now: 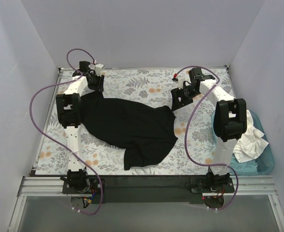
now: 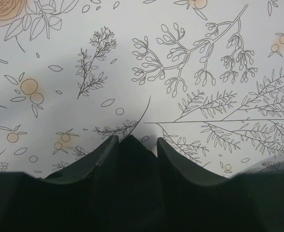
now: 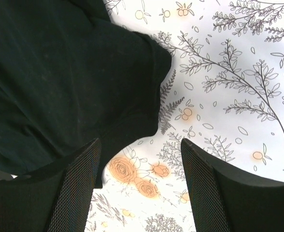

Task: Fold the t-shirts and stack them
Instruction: Flatten the tshirt out

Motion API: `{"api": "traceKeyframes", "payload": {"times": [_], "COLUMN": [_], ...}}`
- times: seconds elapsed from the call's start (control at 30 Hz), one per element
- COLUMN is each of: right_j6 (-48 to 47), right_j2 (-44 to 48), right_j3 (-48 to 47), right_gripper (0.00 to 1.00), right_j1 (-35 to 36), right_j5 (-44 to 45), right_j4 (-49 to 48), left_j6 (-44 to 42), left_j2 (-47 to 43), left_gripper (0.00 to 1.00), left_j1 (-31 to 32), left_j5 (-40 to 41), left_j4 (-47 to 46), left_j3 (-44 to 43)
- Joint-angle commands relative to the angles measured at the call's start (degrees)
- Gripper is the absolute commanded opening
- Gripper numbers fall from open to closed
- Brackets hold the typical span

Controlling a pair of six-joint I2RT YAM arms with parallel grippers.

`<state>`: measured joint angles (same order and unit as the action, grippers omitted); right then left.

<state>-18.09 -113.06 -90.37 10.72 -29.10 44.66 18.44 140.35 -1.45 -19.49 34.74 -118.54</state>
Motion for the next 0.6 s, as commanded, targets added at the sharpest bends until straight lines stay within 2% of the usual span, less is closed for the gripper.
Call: {"api": "traceKeyframes", "payload": {"times": [0.0, 0.07, 0.23, 0.43, 0.47, 0.57], "right_j6": [0.8, 0.9, 0.9, 1.9, 2.8, 3.9], "right_j2": [-1.1, -1.6, -1.7, -3.0, -4.0, -6.2], "right_j3": [-2.8, -3.1, -2.7, -4.0, -4.5, -6.7], "right_gripper": [0.74, 0.74, 0.74, 0.75, 0.75, 0.76], "right_j1": [-0.3, -0.3, -0.5, -0.6, -0.6, -0.4], "right_j5": [-1.7, -1.8, -2.4, -3.9, -4.7, -5.3], "right_j4": [-0.4, -0.4, -0.4, -1.0, -1.3, -1.7], "left_j6": [-1.6, -2.2, -2.7, -1.9, -1.2, -0.6], "left_j2": [-1.5, -2.1, -3.2, -2.4, -2.1, -2.4], "left_gripper": [0.35, 0.31, 0.33, 0.09, 0.0, 0.0], "left_j1": [0.5, 0.4, 0.4, 0.5, 0.4, 0.4], "left_j5": [0.2, 0.6, 2.6, 2.3, 2.3, 2.3], "left_j4": [0.2, 0.2, 0.4, 2.3, 2.7, 3.7], "left_j3": [0.8, 2.4, 3.9, 1.7, 0.8, -2.0]}}
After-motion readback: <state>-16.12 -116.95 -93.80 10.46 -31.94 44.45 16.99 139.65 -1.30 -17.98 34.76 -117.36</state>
